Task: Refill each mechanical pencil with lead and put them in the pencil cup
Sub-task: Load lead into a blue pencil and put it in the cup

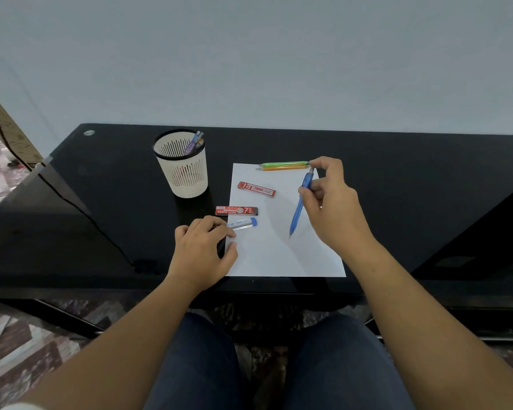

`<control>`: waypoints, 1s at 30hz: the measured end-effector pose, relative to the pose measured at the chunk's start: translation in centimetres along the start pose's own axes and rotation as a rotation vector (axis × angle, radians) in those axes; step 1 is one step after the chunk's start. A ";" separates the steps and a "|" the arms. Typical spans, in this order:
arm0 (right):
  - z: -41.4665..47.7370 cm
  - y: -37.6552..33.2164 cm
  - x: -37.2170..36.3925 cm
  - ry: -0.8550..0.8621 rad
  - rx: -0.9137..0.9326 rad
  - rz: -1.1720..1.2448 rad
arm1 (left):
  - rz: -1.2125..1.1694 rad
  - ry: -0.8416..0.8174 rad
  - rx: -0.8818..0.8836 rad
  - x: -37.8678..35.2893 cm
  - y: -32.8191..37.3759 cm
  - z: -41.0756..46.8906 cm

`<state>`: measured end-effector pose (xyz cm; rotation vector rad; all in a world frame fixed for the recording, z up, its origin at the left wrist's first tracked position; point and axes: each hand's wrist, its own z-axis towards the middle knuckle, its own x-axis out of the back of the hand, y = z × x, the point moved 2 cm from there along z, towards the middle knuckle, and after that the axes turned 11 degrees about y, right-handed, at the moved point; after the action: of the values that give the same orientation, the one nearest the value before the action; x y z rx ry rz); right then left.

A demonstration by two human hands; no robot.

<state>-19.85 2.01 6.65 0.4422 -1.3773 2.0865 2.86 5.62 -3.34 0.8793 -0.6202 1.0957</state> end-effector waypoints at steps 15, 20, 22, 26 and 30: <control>4.3 -1.8 0.4 0.070 -0.022 0.042 | -0.053 0.037 -0.006 -0.3 -0.2 0.0; 4.0 -1.9 0.1 0.059 -0.044 0.077 | -0.063 0.026 -0.004 -0.4 -0.3 0.1; 3.9 -2.1 0.2 0.059 -0.040 0.089 | -0.068 0.016 0.000 -0.4 -0.3 0.1; 3.8 -2.5 0.3 0.072 -0.020 0.090 | -0.063 0.016 0.001 -0.4 -0.3 0.1; 3.5 -2.6 0.3 0.030 -0.004 0.087 | -0.074 0.031 0.000 -0.4 -0.3 0.0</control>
<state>-18.57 -0.35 10.06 0.3535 -1.4059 2.1512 2.98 5.33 -3.73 0.8770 -0.5584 1.0408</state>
